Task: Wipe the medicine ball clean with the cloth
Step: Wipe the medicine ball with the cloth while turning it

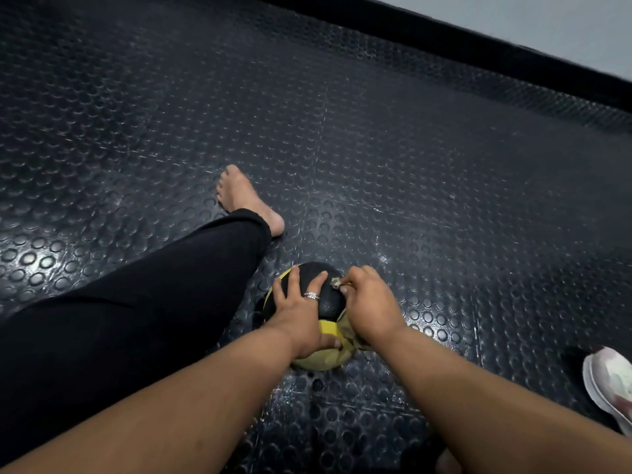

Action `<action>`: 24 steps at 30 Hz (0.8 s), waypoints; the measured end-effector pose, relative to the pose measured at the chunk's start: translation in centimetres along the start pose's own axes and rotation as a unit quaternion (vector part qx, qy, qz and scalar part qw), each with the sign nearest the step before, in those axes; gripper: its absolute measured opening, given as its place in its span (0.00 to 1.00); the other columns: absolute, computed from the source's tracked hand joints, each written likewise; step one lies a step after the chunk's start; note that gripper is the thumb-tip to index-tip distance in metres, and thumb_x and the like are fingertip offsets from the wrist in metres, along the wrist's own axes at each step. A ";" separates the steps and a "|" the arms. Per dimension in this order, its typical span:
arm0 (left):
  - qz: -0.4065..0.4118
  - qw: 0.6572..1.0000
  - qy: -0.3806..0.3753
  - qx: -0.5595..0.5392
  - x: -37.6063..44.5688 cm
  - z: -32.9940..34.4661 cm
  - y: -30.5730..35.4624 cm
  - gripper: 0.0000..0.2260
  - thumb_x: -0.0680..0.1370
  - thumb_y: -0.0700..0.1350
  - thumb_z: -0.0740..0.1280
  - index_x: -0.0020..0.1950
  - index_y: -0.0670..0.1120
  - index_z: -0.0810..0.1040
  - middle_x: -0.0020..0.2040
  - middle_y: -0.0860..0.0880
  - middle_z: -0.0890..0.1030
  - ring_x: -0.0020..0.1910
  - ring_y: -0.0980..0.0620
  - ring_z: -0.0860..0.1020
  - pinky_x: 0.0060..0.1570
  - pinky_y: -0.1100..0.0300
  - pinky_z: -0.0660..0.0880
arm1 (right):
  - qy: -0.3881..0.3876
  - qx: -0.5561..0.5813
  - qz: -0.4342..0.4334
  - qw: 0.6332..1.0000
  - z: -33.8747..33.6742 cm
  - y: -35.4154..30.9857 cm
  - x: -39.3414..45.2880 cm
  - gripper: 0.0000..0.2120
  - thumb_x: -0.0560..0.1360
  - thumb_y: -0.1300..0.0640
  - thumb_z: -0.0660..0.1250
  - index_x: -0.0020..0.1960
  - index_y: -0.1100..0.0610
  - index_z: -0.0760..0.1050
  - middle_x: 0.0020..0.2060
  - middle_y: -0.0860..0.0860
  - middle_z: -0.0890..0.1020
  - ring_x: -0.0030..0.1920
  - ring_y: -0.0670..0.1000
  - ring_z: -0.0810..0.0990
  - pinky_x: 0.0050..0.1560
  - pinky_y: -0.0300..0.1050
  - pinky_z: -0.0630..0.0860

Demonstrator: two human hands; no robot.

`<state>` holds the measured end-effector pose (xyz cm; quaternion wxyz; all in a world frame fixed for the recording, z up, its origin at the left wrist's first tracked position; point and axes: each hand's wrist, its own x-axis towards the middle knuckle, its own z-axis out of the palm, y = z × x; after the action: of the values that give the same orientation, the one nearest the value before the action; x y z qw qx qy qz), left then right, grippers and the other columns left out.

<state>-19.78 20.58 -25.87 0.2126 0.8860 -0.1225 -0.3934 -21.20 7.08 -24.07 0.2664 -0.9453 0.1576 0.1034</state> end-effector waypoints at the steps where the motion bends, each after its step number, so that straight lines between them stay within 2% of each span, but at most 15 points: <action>1: 0.001 1.000 -0.003 0.004 0.0 0.1 0.2 0.52 0.70 0.58 0.76 0.78 0.62 0.38 0.76 0.48 0.29 0.75 0.39 0.32 0.75 0.39 0.49 | -0.004 0.021 0.038 0.999 -0.2 0.3 0.5 0.04 0.77 0.61 0.61 0.48 0.58 0.74 0.47 0.52 0.74 0.46 0.53 0.73 0.46 0.43 0.69; 4: -0.002 1.000 -0.015 0.011 0.0 0.5 0.6 0.53 0.70 0.57 0.76 0.77 0.64 0.36 0.76 0.49 0.27 0.75 0.39 0.30 0.73 0.34 0.54 | 0.001 0.056 0.135 0.989 -0.3 0.7 1.3 0.04 0.77 0.62 0.60 0.45 0.56 0.72 0.48 0.57 0.78 0.46 0.55 0.76 0.43 0.42 0.68; 6: -0.004 1.000 -0.016 0.013 0.0 0.3 0.4 0.53 0.69 0.57 0.76 0.77 0.64 0.37 0.76 0.49 0.28 0.75 0.38 0.30 0.73 0.36 0.53 | 0.011 0.049 0.113 0.992 0.0 0.2 0.6 0.05 0.77 0.62 0.59 0.47 0.58 0.73 0.49 0.55 0.77 0.45 0.54 0.74 0.44 0.42 0.67; 9: -0.004 1.000 -0.009 0.011 0.4 -0.5 0.0 0.51 0.70 0.54 0.76 0.78 0.62 0.40 0.78 0.47 0.31 0.76 0.38 0.33 0.75 0.40 0.51 | 0.028 0.043 0.033 0.998 0.8 -0.8 -1.8 0.05 0.77 0.62 0.61 0.50 0.58 0.75 0.46 0.48 0.71 0.45 0.49 0.71 0.45 0.39 0.65; 11: -0.004 1.000 -0.010 0.013 0.5 -0.8 0.0 0.50 0.71 0.52 0.76 0.78 0.62 0.40 0.78 0.47 0.32 0.76 0.38 0.34 0.75 0.40 0.51 | 0.039 0.045 0.021 0.998 1.0 -1.0 -2.6 0.05 0.77 0.61 0.62 0.50 0.58 0.75 0.45 0.47 0.69 0.44 0.48 0.70 0.44 0.39 0.64; 15: 0.007 1.000 -0.010 -0.004 0.4 -0.8 0.5 0.52 0.69 0.56 0.77 0.78 0.62 0.41 0.78 0.48 0.32 0.76 0.38 0.34 0.75 0.38 0.50 | 0.040 0.085 0.084 0.992 0.2 -0.5 -1.1 0.05 0.78 0.59 0.62 0.50 0.57 0.75 0.46 0.50 0.70 0.44 0.49 0.70 0.44 0.39 0.65; 19: 0.008 1.000 -0.012 -0.014 0.7 -1.1 0.4 0.52 0.68 0.57 0.77 0.78 0.62 0.41 0.78 0.48 0.32 0.76 0.38 0.34 0.75 0.38 0.50 | 0.033 0.101 0.100 0.989 0.5 -0.4 -0.3 0.06 0.78 0.58 0.61 0.51 0.58 0.75 0.48 0.51 0.70 0.45 0.50 0.71 0.45 0.39 0.64; 24: 0.010 1.000 -0.011 -0.002 0.6 -0.5 0.6 0.52 0.69 0.57 0.76 0.78 0.62 0.40 0.77 0.48 0.31 0.75 0.37 0.32 0.75 0.38 0.49 | 0.043 0.102 0.164 0.980 0.4 0.8 1.1 0.05 0.77 0.58 0.62 0.49 0.58 0.75 0.52 0.58 0.77 0.47 0.55 0.75 0.45 0.40 0.65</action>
<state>-19.06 19.92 -25.65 0.2171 0.8800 -0.1326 -0.4011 -20.51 6.35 -25.10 0.3342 -0.8778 0.3316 0.0885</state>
